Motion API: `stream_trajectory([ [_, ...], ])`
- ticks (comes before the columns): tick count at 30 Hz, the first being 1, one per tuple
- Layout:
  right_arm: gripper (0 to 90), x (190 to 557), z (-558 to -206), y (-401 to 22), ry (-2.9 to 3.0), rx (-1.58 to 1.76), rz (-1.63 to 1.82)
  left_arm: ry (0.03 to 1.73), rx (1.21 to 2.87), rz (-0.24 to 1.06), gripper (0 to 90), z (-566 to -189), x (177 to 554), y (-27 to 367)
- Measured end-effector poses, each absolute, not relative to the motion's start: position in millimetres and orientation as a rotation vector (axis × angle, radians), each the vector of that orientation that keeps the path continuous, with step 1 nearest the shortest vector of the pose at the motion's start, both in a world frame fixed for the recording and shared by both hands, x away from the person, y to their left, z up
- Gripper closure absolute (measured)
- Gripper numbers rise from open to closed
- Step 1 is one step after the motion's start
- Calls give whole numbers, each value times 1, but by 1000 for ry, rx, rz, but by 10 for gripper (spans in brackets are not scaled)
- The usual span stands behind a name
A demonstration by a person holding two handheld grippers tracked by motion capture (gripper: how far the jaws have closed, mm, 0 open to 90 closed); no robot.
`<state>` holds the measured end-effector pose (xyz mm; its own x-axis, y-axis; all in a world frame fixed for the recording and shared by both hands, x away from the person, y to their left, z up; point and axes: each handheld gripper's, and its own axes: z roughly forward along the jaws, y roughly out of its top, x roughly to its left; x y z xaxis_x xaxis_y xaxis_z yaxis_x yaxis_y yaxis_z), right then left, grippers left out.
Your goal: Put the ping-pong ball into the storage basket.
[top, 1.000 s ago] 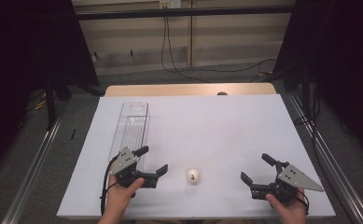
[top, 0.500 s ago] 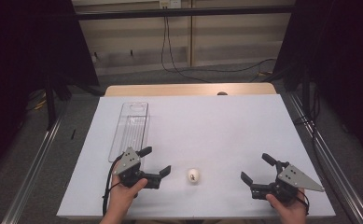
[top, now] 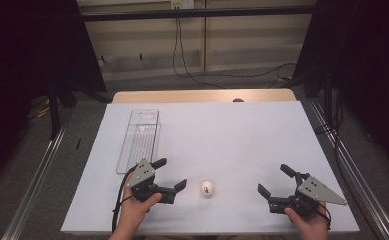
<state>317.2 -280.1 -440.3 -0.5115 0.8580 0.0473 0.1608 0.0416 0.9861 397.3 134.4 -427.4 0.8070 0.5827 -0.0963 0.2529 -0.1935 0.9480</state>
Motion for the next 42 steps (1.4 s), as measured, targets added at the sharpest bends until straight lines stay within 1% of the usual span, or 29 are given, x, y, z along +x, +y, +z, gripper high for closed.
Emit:
stream_trajectory([
  [7, 13, 318, -440, -280, 1734, 1023, 1517, 639, 1791, 311, 17, -431, 395, 128],
  [22, 13, 318, -440, -280, 1741, 1022, 1521, 640, 1795, 296, 17, -433, 396, 118],
  [27, 12, 318, -440, -280, 1740, 1020, 1522, 625, 1819, 292, 17, -433, 398, 116],
  [30, 13, 318, -440, -280, 1735, 1020, 1522, 638, 1795, 285, 17, -433, 398, 114],
  [42, 13, 318, -440, -280, 1734, 1020, 1520, 619, 1826, 273, 17, -433, 398, 105],
])
